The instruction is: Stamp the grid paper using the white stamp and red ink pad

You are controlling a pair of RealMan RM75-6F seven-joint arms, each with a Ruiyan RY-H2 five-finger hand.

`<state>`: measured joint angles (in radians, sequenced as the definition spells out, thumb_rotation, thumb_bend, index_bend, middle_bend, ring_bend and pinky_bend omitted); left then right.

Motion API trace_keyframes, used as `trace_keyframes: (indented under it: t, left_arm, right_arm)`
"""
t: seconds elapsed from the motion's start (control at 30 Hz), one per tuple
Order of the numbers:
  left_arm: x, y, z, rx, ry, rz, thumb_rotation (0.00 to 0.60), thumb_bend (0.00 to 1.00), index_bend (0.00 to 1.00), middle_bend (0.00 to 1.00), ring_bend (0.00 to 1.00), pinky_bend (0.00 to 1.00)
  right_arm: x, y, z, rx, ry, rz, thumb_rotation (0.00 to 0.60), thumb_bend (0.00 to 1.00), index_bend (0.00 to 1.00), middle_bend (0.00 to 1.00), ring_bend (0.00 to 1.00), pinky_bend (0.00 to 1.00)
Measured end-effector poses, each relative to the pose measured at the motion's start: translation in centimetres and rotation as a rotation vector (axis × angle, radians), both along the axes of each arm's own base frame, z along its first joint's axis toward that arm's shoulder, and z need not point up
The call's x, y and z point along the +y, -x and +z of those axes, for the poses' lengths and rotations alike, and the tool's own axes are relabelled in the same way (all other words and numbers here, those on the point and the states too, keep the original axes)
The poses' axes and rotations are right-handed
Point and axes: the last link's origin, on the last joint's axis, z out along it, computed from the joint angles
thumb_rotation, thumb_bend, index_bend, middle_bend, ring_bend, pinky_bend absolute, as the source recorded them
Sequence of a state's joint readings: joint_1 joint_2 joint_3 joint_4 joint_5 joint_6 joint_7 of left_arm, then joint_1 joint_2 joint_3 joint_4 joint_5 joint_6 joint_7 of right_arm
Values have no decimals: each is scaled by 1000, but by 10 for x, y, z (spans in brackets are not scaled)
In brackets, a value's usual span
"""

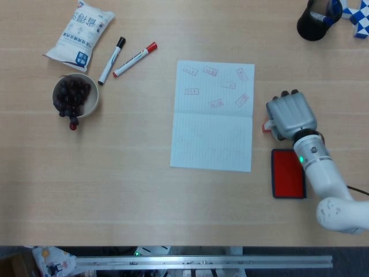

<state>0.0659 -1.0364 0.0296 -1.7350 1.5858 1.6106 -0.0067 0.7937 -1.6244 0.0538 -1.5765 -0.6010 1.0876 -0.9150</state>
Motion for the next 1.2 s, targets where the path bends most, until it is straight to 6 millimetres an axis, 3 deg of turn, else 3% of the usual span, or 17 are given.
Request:
trace_keyframes:
  t: [0.17,0.3,0.53,0.7,1.2]
  left_arm:
    - [0,0,1,0,-3,0,600,175,145,122,160,96]
    - [0,-1,0,3,1,2,600,175,145,121,160,96]
    - [2,-5,-4,8,14,-4,600,175,145,120,160,96]
    - [2,-6,-6,8,19,-4,600,175,145,120,160,96]
    - [-3,1,-4,4,17,13,600,175,145,119,160,96]
  right_arm:
    - [8,-7,12,-28,-27,27,600,371,601,462,272,291]
    - [19,-11,32,-29,-55,78,600,370,609,469,278,291]
    - [43,-5,61,12,-115,167,600,370,618,476,286,291]
    - [60,6,60,36,-176,194,600,370,619,476,287,291]
    - [68,20,45,99,-210,229,600,371,620,477,288,291]
